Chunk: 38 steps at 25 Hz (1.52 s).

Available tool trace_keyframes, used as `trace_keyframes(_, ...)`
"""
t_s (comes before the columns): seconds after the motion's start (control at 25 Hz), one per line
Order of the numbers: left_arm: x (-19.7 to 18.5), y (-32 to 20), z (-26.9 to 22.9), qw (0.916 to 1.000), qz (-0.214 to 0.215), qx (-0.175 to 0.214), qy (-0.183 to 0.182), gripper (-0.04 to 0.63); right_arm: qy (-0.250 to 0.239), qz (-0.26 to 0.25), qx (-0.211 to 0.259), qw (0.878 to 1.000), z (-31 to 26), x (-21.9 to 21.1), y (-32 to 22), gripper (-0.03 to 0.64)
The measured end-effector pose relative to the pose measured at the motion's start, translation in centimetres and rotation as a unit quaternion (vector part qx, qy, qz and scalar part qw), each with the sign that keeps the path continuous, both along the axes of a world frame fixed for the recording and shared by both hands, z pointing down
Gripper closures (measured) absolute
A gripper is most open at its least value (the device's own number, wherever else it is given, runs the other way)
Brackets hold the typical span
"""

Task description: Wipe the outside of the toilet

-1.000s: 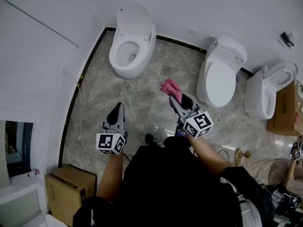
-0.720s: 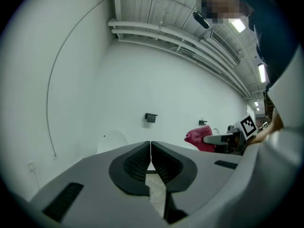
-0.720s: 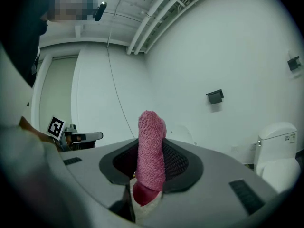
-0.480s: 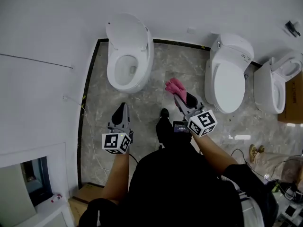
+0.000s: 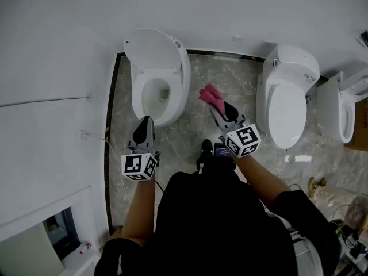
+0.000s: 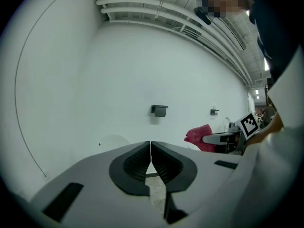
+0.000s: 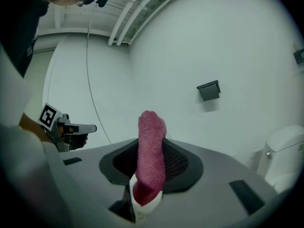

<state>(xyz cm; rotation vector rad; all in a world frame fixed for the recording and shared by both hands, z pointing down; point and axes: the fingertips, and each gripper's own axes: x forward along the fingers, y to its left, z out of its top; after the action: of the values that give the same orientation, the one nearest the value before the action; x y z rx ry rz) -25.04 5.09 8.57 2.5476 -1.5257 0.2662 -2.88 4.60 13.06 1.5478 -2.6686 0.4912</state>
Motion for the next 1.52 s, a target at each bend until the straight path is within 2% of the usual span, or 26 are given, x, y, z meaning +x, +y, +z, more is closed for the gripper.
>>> trace_keyframes(0.24,0.4,-7.2,0.9,0.9988,0.040,-0.012,-0.025,0.576,-0.012,0.013,-0.014,1.000,2.0,0.3,-4.1,0.482)
trace_keyframes(0.44,1.0,-12.6,3.2,0.9957,0.083,-0.029,-0.027,0.576,-0.030,0.080,-0.043,0.995,4.8,1.5,-8.0,0.482)
trace_keyframes(0.56,1.8,-15.7,5.2,0.9910,0.123,-0.046,-0.022,0.576,-0.021,0.114,-0.044,0.992,5.7,1.6,-10.5,0.482)
trace_keyframes(0.64,2.3,-17.3,6.7,0.9841,0.164,-0.063,-0.024,0.575,-0.014,0.137,-0.051,0.989,6.6,1.0,-11.6,0.482)
trace_keyframes(0.8,2.9,-19.6,10.3,0.9644,0.243,-0.096,-0.040,0.575,-0.010,0.174,-0.075,0.982,9.7,-0.9,-13.3,0.482)
trace_keyframes(0.96,3.5,-22.0,14.1,0.9478,0.292,-0.119,-0.047,0.576,-0.010,0.201,-0.103,0.974,14.2,-2.0,-15.5,0.482)
trace_keyframes(1.08,4.1,-23.6,17.1,0.9388,0.317,-0.124,-0.051,0.575,-0.003,0.219,-0.122,0.968,17.6,-2.3,-17.1,0.482)
trace_keyframes(1.28,4.6,-25.9,22.1,0.9311,0.336,-0.134,-0.048,0.576,0.038,0.207,-0.139,0.968,23.2,-2.7,-20.5,0.482)
trace_keyframes(1.52,5.8,-28.5,27.3,0.9361,0.320,-0.137,-0.049,0.577,0.084,0.143,-0.144,0.976,29.9,-2.0,-26.7,0.482)
